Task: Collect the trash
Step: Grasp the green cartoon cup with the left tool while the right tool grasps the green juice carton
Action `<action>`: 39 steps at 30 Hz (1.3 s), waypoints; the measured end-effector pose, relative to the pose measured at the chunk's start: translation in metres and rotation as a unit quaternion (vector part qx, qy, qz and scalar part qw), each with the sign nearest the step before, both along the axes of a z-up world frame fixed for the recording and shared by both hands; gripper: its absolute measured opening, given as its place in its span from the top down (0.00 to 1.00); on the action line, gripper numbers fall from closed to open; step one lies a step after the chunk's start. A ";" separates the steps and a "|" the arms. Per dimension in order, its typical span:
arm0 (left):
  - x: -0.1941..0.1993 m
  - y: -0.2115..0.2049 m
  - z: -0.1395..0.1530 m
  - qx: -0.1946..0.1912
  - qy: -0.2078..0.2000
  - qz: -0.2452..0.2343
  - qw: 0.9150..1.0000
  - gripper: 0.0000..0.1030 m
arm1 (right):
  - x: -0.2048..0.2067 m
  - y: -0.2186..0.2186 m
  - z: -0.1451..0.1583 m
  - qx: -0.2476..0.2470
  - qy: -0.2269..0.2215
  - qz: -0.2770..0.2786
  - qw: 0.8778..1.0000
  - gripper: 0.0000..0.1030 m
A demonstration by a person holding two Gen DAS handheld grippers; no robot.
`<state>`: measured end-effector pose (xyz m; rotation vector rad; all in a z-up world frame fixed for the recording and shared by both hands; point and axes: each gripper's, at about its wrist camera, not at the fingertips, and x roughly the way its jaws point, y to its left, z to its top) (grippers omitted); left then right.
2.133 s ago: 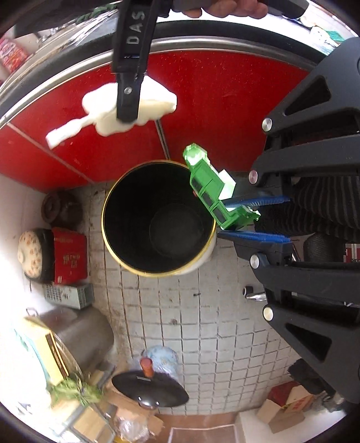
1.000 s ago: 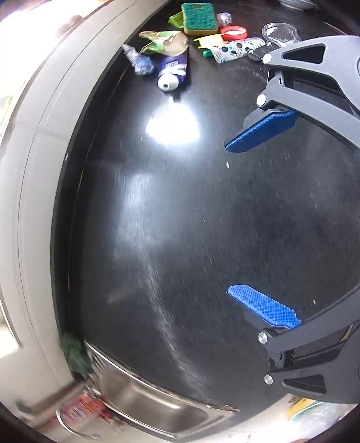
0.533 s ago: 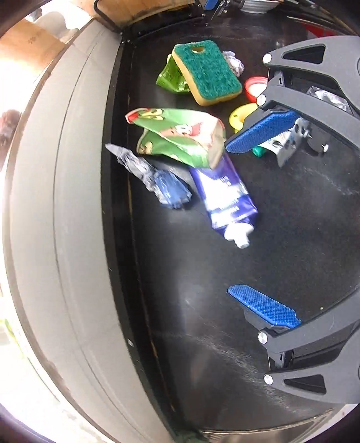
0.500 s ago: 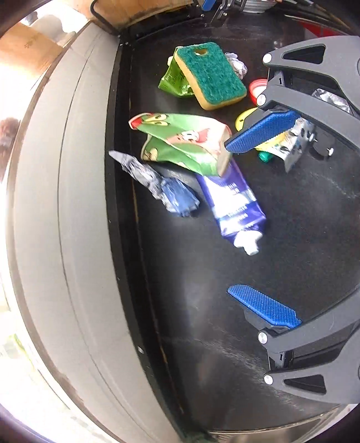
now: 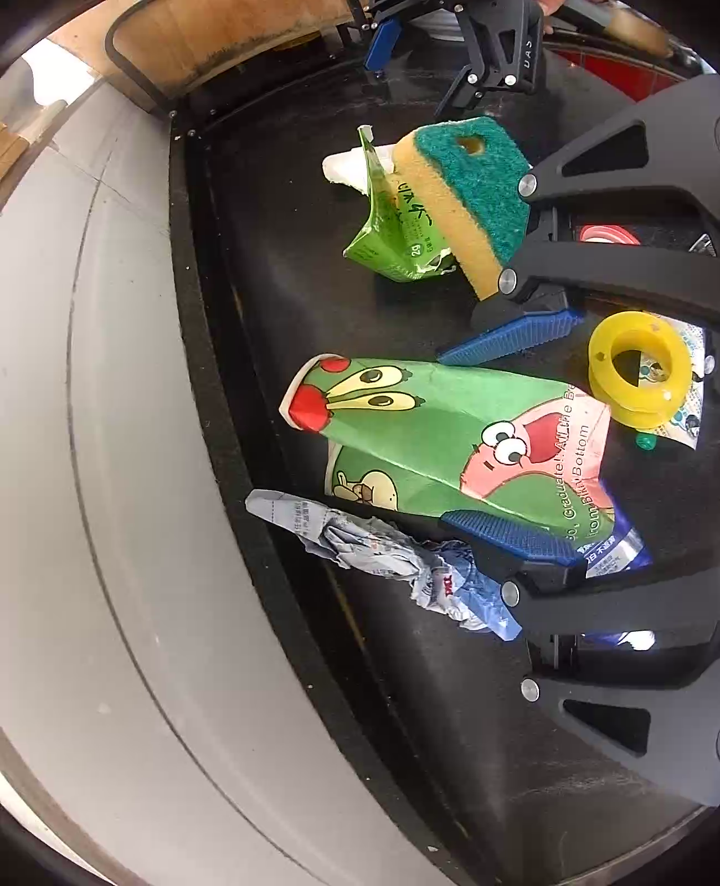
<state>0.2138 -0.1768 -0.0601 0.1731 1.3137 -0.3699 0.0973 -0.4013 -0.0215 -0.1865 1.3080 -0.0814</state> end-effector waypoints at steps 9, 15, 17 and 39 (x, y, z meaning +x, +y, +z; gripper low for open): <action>0.016 0.014 -0.008 -0.033 0.047 0.008 0.998 0.64 | 0.063 0.043 0.002 -0.004 0.019 0.170 0.985 0.07; 0.019 0.037 -0.014 -0.079 0.078 0.048 0.993 0.66 | 0.091 0.057 -0.022 0.061 0.075 0.193 0.977 0.14; 0.018 0.038 -0.012 -0.081 0.078 0.052 0.992 0.65 | 0.091 0.054 -0.023 0.100 0.081 0.178 0.976 0.25; -0.017 0.055 0.007 -0.008 0.039 0.109 0.993 0.42 | 0.035 -0.018 -0.007 0.173 0.040 0.072 0.981 0.89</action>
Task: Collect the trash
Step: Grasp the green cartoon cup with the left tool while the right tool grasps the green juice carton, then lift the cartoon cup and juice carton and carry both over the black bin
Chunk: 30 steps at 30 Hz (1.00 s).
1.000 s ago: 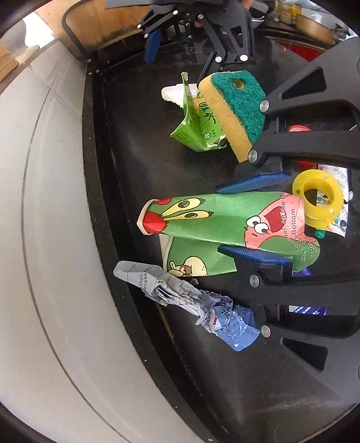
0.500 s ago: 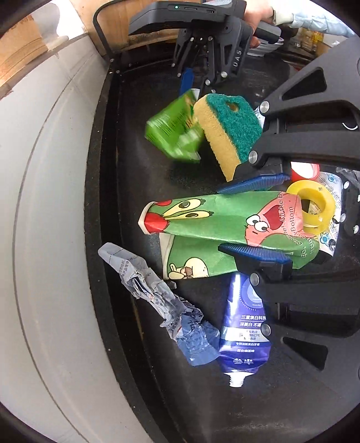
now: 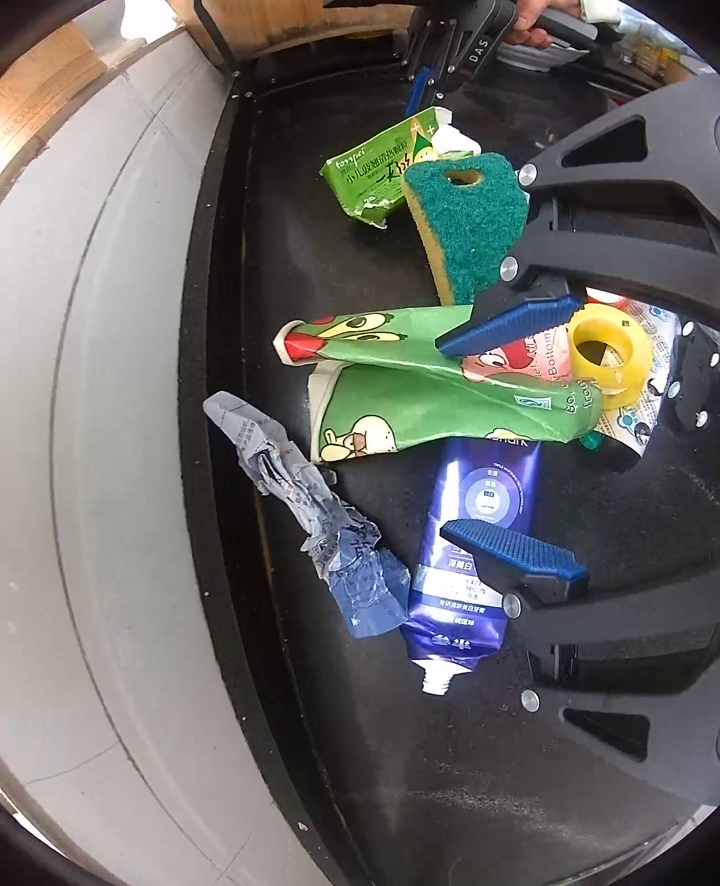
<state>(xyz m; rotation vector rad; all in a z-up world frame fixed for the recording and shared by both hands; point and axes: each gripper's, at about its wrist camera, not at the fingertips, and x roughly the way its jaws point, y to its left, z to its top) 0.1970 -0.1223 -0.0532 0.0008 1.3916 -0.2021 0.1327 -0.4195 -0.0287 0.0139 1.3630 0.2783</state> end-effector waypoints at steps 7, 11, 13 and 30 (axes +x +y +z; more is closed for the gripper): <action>0.001 -0.004 -0.012 -0.052 0.016 0.006 0.999 0.62 | 0.003 0.017 0.043 -0.010 -0.093 0.018 0.995 0.20; 0.000 -0.015 -0.021 -0.055 0.023 -0.006 0.998 0.64 | 0.009 0.052 0.026 -0.039 -0.077 0.055 0.995 0.34; 0.001 -0.020 -0.024 -0.062 0.019 0.001 0.998 0.67 | 0.017 0.060 0.009 -0.037 -0.059 0.059 0.996 0.55; -0.034 0.019 0.047 -0.096 -0.054 0.050 0.993 0.76 | 0.019 0.052 0.030 0.019 -0.066 -0.018 0.997 0.37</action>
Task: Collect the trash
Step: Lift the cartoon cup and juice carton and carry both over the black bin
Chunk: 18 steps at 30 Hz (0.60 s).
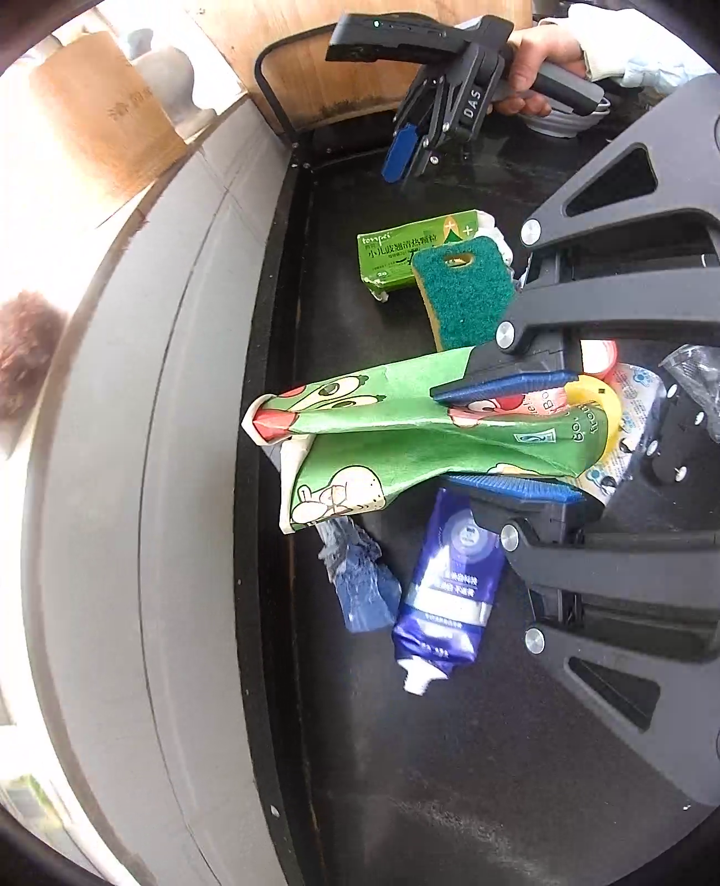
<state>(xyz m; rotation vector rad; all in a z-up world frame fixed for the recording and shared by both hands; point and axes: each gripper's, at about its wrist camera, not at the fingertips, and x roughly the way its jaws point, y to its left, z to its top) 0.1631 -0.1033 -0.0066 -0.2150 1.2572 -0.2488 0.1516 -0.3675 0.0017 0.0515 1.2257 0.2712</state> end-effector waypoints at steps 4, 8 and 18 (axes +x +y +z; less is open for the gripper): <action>-0.024 0.039 0.008 0.006 -0.009 0.039 0.999 0.76 | 0.006 0.021 -0.025 -0.019 0.031 0.000 0.999 0.41; -0.059 0.083 0.011 0.018 -0.010 0.088 0.996 0.76 | 0.007 0.021 -0.056 -0.013 0.058 0.003 0.998 0.69; -0.134 0.186 0.021 0.070 -0.012 0.206 0.976 0.75 | 0.009 0.007 0.027 -0.068 -0.048 -0.039 0.996 0.90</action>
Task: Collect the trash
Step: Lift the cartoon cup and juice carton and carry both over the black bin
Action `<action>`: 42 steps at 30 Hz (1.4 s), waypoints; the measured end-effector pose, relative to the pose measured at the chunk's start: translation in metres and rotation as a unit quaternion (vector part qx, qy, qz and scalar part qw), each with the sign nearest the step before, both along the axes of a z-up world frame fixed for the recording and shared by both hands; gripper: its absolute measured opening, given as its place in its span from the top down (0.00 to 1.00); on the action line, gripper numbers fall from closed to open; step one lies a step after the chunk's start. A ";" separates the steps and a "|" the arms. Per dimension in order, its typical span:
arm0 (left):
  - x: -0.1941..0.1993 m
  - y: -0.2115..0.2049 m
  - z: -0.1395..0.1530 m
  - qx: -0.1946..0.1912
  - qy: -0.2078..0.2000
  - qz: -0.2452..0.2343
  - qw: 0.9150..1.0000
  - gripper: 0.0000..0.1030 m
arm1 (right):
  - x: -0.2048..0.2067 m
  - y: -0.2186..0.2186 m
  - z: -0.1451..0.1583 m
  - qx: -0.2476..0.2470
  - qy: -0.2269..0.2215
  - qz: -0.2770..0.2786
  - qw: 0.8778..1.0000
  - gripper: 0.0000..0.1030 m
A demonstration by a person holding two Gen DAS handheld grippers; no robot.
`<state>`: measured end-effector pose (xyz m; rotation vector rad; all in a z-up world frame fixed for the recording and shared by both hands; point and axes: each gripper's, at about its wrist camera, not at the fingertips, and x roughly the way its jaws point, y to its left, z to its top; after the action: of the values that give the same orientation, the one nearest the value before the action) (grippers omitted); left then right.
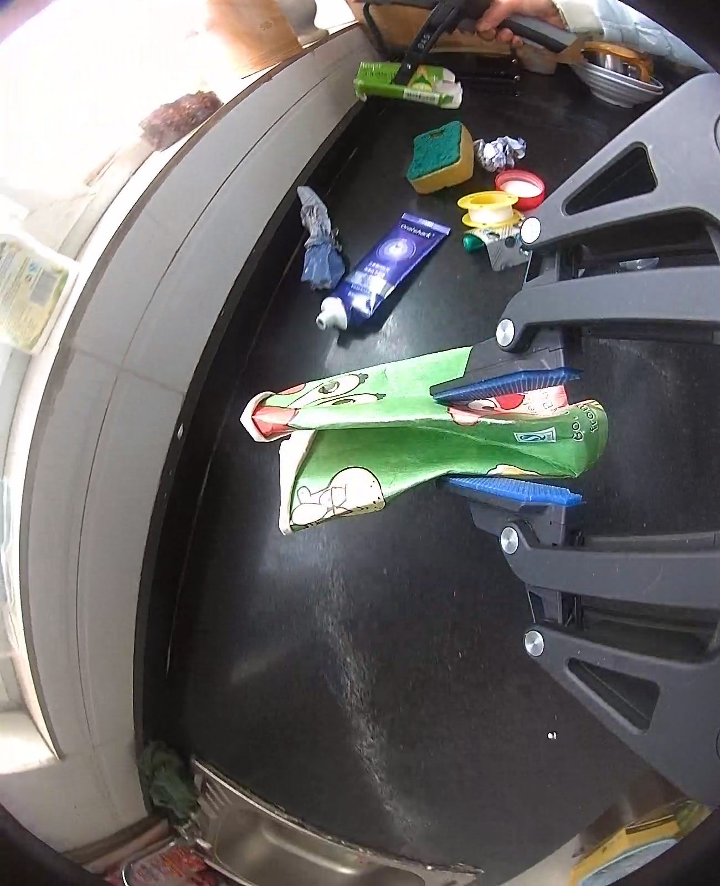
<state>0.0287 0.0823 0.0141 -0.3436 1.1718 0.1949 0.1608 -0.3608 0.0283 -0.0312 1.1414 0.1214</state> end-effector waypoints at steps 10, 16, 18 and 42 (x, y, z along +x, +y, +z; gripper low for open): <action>-0.079 0.088 0.038 0.051 -0.010 0.106 0.993 0.74 | -0.007 0.064 0.044 0.016 -0.041 0.050 0.998 0.90; -0.163 0.135 0.030 0.067 0.010 0.189 0.980 0.74 | -0.028 0.176 0.045 0.078 -0.020 0.171 0.982 0.90; -0.197 0.149 0.024 0.068 0.019 0.221 0.973 0.74 | -0.037 0.226 0.040 0.079 -0.007 0.217 0.973 0.90; -0.536 0.206 -0.089 -0.003 0.117 0.553 0.825 0.74 | -0.417 0.675 -0.065 -0.003 0.157 0.679 0.717 0.90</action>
<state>-0.5070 0.2884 -0.0746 -1.0114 1.0845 1.2812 -0.2567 0.3138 -0.0369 -0.9050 1.2431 1.4944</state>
